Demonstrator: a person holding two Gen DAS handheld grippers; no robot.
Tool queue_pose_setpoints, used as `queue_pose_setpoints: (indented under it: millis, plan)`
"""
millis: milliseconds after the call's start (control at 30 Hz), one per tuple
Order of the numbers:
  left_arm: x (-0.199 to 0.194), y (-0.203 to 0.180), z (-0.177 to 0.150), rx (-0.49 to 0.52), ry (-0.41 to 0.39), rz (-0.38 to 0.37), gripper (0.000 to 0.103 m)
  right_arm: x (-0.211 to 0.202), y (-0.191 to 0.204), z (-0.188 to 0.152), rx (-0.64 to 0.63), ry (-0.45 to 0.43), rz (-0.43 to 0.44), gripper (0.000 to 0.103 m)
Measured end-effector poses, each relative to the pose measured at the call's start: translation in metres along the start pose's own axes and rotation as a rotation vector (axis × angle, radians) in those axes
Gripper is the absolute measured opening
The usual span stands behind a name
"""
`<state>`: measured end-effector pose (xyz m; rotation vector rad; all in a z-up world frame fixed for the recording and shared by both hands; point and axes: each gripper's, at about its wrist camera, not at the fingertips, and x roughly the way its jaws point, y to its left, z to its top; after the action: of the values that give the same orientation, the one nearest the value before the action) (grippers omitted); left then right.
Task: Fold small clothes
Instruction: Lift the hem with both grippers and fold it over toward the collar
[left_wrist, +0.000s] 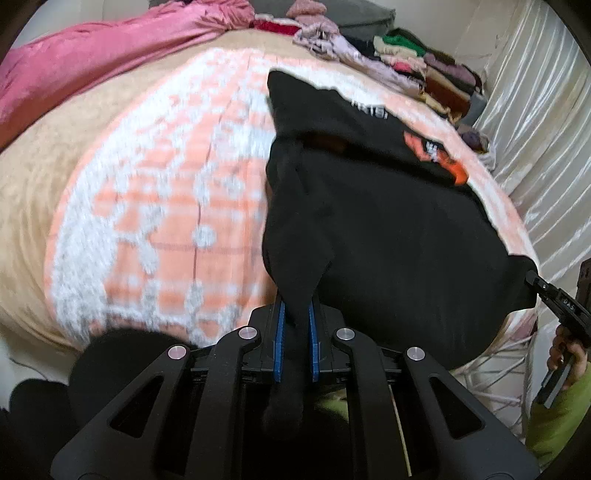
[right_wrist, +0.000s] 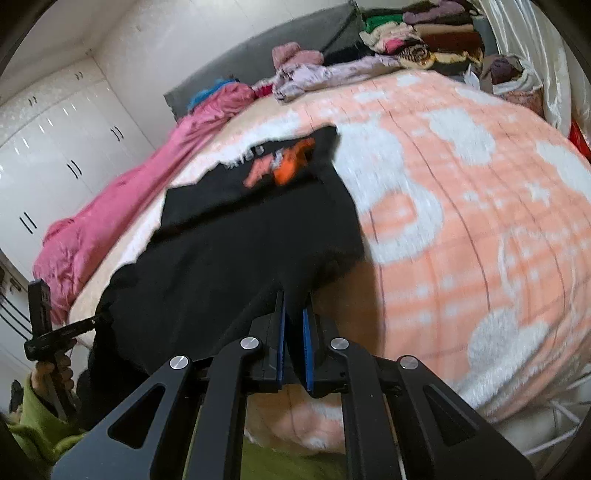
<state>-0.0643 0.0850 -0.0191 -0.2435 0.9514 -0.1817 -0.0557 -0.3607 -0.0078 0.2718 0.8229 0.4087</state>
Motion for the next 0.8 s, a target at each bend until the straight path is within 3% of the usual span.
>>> queue_pose_setpoints:
  millis: [433, 800]
  plan:
    - [-0.003, -0.018, 0.078, -0.011, -0.128, -0.011, 0.004, 0.014, 0.005, 0.078, -0.003, -0.155, 0.013, 0.007]
    - [0.03, -0.017, 0.136, -0.028, -0.116, 0.038, 0.004, 0.054, -0.012, 0.126, 0.041, -0.178, -0.018, 0.007]
